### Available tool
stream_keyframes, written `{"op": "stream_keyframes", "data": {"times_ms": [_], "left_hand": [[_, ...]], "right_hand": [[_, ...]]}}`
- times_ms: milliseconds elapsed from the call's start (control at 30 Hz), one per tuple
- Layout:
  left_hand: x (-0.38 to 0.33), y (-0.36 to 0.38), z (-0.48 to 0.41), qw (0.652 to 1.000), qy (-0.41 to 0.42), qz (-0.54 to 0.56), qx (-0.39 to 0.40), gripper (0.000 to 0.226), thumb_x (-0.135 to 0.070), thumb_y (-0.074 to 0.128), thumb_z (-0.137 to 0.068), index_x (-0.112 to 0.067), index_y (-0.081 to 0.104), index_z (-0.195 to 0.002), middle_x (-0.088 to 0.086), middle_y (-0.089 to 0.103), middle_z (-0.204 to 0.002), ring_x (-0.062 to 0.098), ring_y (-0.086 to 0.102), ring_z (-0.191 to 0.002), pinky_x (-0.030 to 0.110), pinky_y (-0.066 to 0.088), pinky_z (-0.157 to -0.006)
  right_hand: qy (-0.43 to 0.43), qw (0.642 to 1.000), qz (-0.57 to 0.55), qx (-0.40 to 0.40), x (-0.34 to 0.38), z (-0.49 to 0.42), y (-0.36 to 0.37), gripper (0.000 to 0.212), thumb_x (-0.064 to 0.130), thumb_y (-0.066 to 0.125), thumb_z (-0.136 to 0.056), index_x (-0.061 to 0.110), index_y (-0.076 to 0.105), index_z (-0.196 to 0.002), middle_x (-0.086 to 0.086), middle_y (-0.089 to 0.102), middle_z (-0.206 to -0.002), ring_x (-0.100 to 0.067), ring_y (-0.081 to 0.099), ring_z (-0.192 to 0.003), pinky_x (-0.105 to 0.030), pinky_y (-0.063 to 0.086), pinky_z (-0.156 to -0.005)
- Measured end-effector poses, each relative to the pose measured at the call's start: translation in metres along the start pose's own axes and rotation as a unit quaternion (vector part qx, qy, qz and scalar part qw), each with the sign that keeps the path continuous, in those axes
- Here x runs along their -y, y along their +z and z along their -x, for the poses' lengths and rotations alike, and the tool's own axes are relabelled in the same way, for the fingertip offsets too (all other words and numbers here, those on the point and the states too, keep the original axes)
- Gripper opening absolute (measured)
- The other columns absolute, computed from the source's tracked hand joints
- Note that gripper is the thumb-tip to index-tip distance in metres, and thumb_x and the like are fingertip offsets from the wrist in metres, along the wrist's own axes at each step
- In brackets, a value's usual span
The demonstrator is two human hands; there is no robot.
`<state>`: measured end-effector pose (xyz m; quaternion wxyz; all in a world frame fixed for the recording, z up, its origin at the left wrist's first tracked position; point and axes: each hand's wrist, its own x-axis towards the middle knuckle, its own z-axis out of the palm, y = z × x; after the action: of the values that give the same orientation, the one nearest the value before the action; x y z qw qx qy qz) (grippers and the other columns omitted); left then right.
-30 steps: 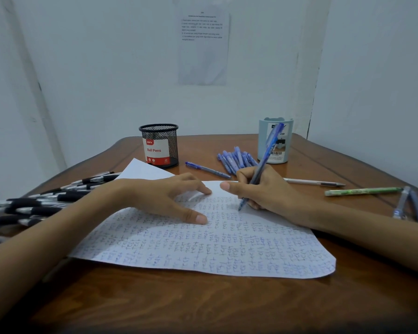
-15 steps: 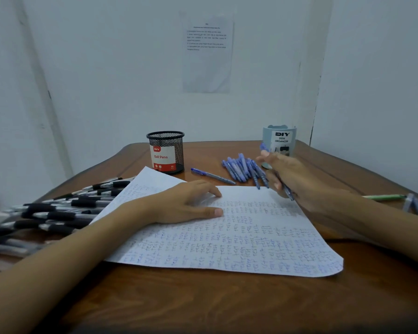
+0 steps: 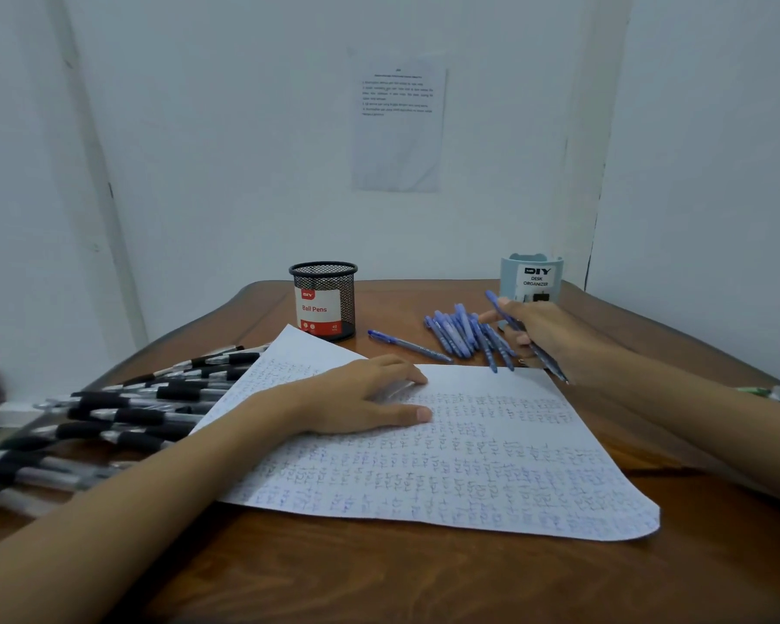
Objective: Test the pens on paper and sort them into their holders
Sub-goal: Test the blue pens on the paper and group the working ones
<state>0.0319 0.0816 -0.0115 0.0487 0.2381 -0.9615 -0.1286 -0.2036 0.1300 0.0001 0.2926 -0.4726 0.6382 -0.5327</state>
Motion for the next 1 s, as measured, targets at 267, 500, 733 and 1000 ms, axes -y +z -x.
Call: {"op": "stream_keyframes", "data": {"times_ms": [267,500,733,1000], "left_hand": [[-0.001,0.0,0.0,1.0,-0.005,0.0,0.011,0.054,-0.05,0.044,-0.091,-0.025,0.037,-0.139,-0.009,0.036,-0.143,0.006,0.037,-0.125,0.026,0.032,-0.105],[0.0,-0.003,0.002,0.999,-0.014,0.009,0.028,0.054,-0.048,0.046,-0.092,-0.024,0.036,-0.139,-0.009,0.035,-0.141,0.007,0.037,-0.124,0.025,0.032,-0.104],[-0.001,-0.003,0.002,0.999,-0.016,0.018,0.036,0.054,-0.049,0.045,-0.091,-0.026,0.035,-0.139,-0.013,0.033,-0.141,0.004,0.036,-0.124,0.023,0.032,-0.104],[0.003,-0.005,0.001,0.997,-0.014,0.042,0.056,0.099,-0.095,0.03,-0.052,-0.038,0.032,-0.134,-0.025,0.031,-0.135,-0.005,0.036,-0.12,0.016,0.029,-0.096]], "right_hand": [[-0.015,0.981,0.191,-0.027,0.015,-0.035,0.025,0.034,0.028,0.043,-0.099,0.004,0.066,-0.104,-0.001,0.042,-0.06,-0.009,0.035,-0.051,-0.02,0.028,-0.049],[0.032,0.908,0.418,0.018,0.023,-0.06,0.036,0.03,0.019,0.044,-0.099,0.005,0.046,-0.072,-0.005,0.042,-0.068,-0.011,0.039,-0.059,-0.019,0.031,-0.049],[-0.005,0.898,0.439,0.03,0.026,-0.045,0.015,0.039,0.022,0.04,-0.1,-0.002,0.046,-0.13,-0.02,0.05,-0.133,-0.03,0.048,-0.122,-0.035,0.039,-0.099],[-0.021,0.864,0.49,0.111,0.038,0.005,-0.058,0.025,0.0,0.049,-0.09,0.016,0.067,-0.094,0.0,0.06,-0.096,-0.017,0.05,-0.075,-0.022,0.038,-0.052]]}}
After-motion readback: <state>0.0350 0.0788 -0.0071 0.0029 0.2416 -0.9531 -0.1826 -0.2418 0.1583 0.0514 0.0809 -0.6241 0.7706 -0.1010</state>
